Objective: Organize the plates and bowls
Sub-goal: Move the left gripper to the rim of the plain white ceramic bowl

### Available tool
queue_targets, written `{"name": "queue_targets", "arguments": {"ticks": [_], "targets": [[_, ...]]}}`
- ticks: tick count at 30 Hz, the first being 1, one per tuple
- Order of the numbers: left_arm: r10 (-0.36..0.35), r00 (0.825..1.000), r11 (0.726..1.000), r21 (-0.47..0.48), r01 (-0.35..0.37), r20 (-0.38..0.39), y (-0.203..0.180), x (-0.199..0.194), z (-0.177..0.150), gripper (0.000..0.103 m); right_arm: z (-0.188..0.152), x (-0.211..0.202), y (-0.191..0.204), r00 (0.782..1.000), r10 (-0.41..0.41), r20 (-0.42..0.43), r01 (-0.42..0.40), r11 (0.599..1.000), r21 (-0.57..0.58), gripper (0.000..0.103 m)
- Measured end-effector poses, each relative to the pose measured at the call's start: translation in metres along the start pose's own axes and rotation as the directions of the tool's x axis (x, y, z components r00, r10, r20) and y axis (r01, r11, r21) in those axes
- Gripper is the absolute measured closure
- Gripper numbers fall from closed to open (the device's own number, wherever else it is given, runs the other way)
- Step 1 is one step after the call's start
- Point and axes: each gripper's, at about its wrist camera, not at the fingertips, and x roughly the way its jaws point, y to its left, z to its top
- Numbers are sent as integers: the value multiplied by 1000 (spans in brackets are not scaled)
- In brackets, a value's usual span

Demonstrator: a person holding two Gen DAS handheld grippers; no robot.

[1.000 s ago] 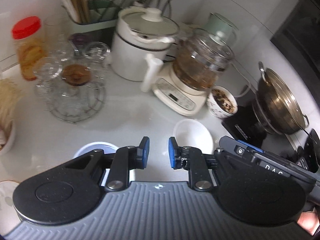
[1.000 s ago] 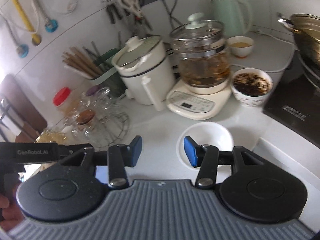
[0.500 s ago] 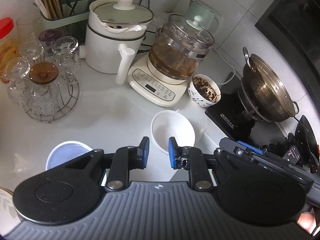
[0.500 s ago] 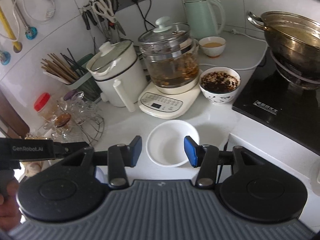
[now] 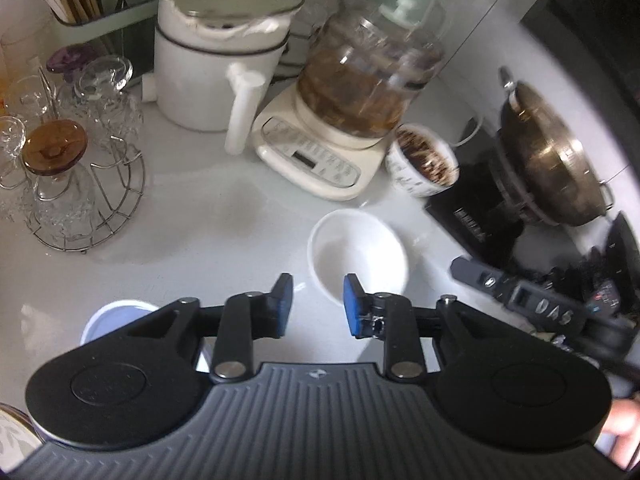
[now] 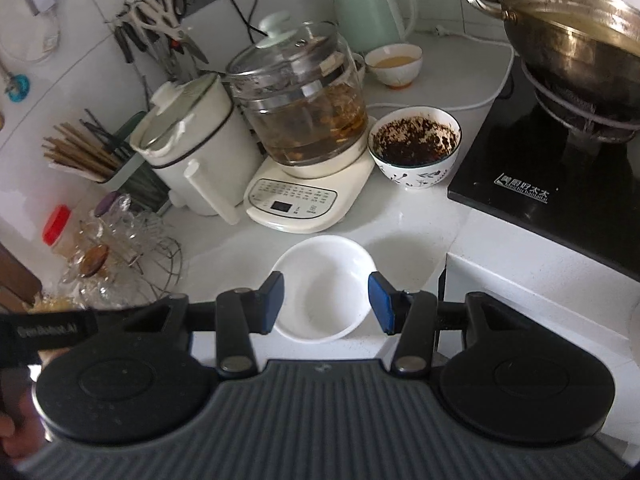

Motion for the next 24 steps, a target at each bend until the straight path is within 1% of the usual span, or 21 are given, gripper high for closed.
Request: {"name": "queue_targets", "arguments": {"ticks": [4,8,9,11,12,15,22,24], "targets": [[5,1000,1000,7,-5,-16,4,14,9,67,6,18,-10,999,12,-37,-10,998,59,53],[0,999,1000,0,0,-34,8,29,19,62,13,35,-17,998,12,-64,-6,996,93,53],[-2,999,1000,-2,2,-37,8,33,22,60,15,38,-19,998,13,-69,-6,995,100,41],[-9,999,1000,-2,9,-49,8,42,27,58,17,45,-24,997,19,-73,-10,992,123,25],[-16,998,1000,-1,16,-56,7,46,29,58,18,48,-26,996,22,-81,-11,991,131,26],[-28,997,1000,2,28,-71,5,61,35,58,21,61,-33,994,31,-108,-13,986,165,27],[-67,990,998,-13,66,-122,4,99,40,58,18,98,-50,983,17,-183,26,973,227,27],[-68,988,998,-15,66,-136,6,108,40,59,16,107,-52,979,19,-204,30,972,231,33]]}}
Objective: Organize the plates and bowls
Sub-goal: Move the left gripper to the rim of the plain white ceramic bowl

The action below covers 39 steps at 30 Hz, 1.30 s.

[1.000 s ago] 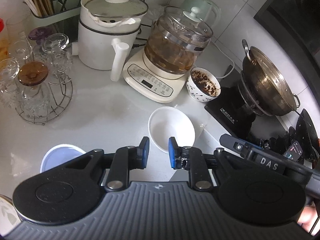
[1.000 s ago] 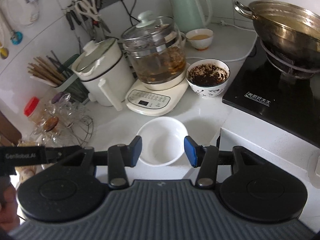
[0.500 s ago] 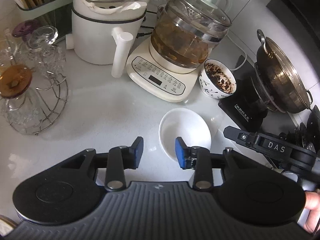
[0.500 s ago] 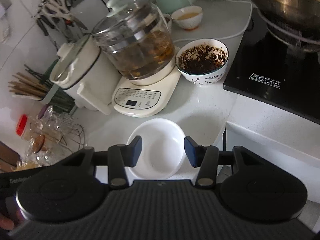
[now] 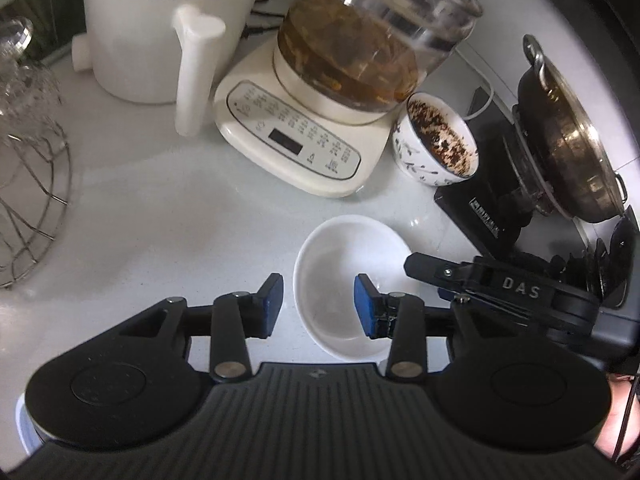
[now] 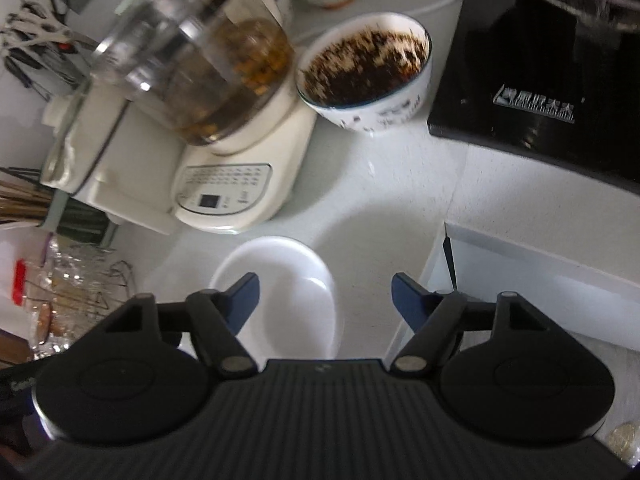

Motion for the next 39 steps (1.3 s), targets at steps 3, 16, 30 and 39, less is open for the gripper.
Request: {"name": "queue_targets", "arguments": {"ticks": [3,16,30,39], "targets": [[-4,1000,1000,-14,4,-26,3,12,2,59,1,9,-1,1000,2,-19,-2,1000,0,37],[0,997,1000,6,0,-76,-1,38,10,76,6,34,-4,997,1,-73,0,1000,9,64],[4,1000,1000,-13,-4,-15,5,24,7,97,4,34,0,995,20,-101,-24,999,-40,91],[5,1000,1000,-17,-4,29,-1,-14,10,97,2,-2,14,996,70,-51,-75,994,-84,91]]}}
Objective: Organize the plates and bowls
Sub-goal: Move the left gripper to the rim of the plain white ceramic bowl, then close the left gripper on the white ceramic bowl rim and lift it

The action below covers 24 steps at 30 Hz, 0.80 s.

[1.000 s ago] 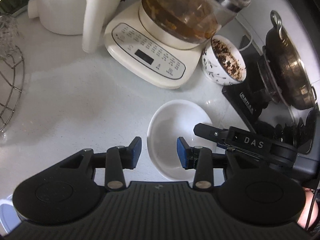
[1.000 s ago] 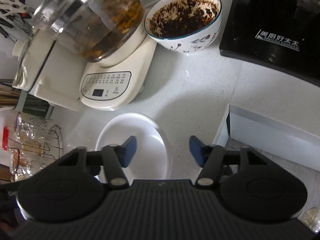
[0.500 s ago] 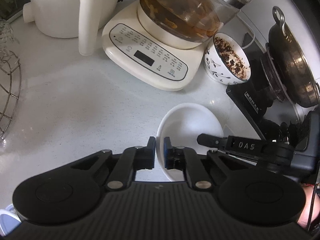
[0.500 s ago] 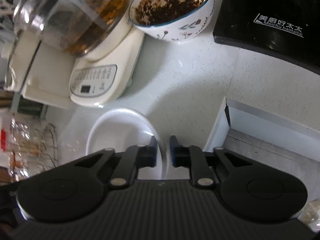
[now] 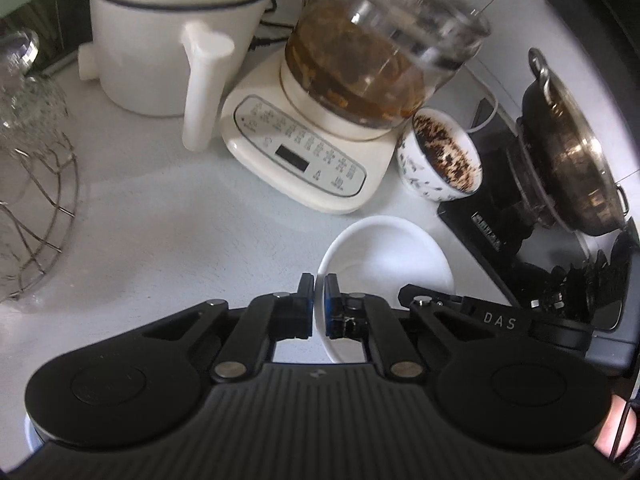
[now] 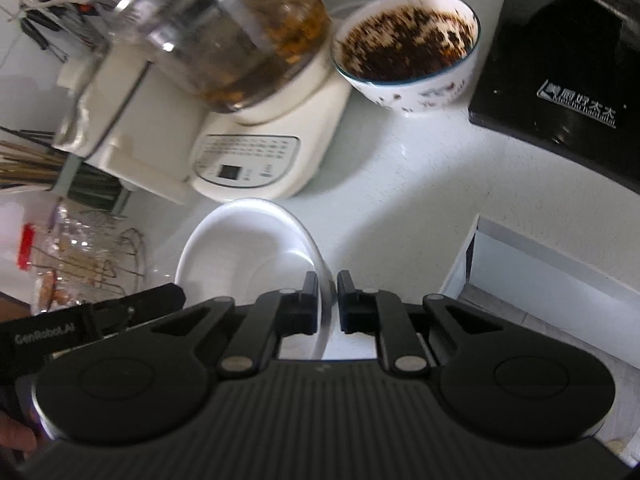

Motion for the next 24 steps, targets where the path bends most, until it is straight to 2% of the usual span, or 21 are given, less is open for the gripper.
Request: {"name": "queue_targets", "arguments": {"ticks": [10,17,24], "targets": [[36,997,999,-21,-34,65,-10,-45,-5,97,-2,-24,24,999,39,37,-37,998,-56,89],[43,993,998,-49,-38,109,-5,-78,-20,97,-9,-42,44,995,73,65,-66,992,-111,89],[72,986,994,-90,-59,152,10,-106,-40,97,-22,-46,63,992,116,55,-106,983,-150,88]]}}
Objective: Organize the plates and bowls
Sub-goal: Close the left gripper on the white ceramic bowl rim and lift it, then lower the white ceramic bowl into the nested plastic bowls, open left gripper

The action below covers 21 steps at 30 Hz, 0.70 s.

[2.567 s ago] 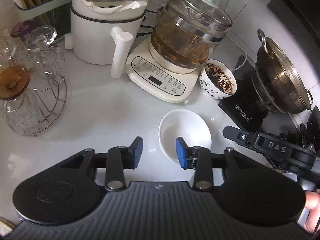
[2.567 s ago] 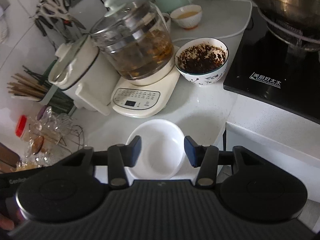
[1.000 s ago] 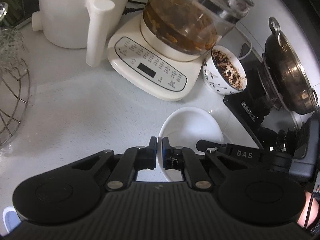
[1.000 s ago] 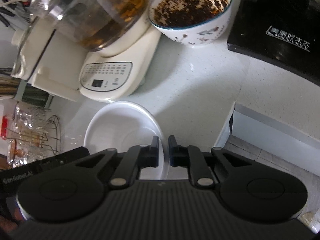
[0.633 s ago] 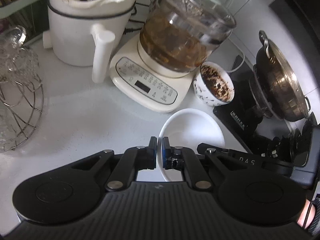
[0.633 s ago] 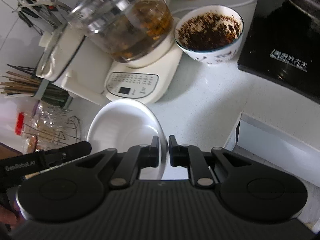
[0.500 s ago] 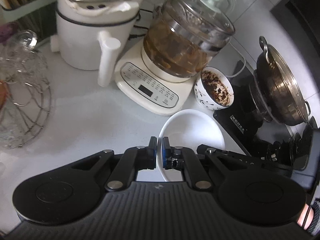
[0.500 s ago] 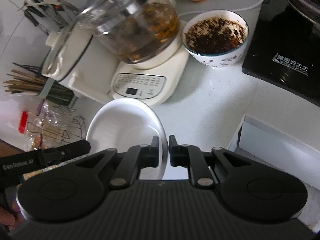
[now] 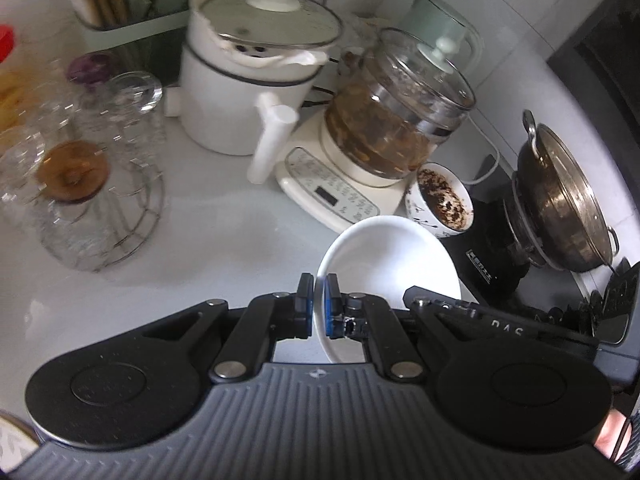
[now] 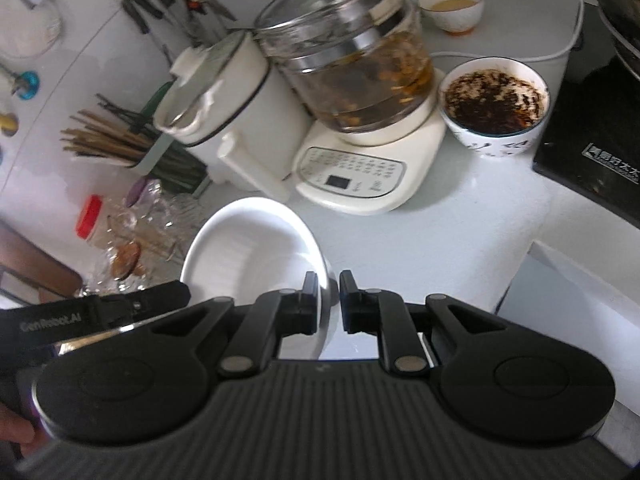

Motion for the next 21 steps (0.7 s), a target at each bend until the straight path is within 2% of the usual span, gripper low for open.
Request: {"name": "queue_targets", "arguments": {"ticks": [5,10,16,21], "targets": [[7,999,999,-47,-6,38,16,-22,-10,97,-7,2,14,999,46,-22,-46,999,-12,88],[45,995,996,-77,-38,86,30,-47,-23,97,-14,5,36,995,87,-39,-89,994,-67,88],[69,992,988,-146,-54,103,58,-70,-45,97,-22,10,64,990,121,-70,-132,977,-168,88],[113,985,977,-195,-87,130,79,-89,-61,97,-32,22,87,981,152,-124,-177,958,-227,87]]}}
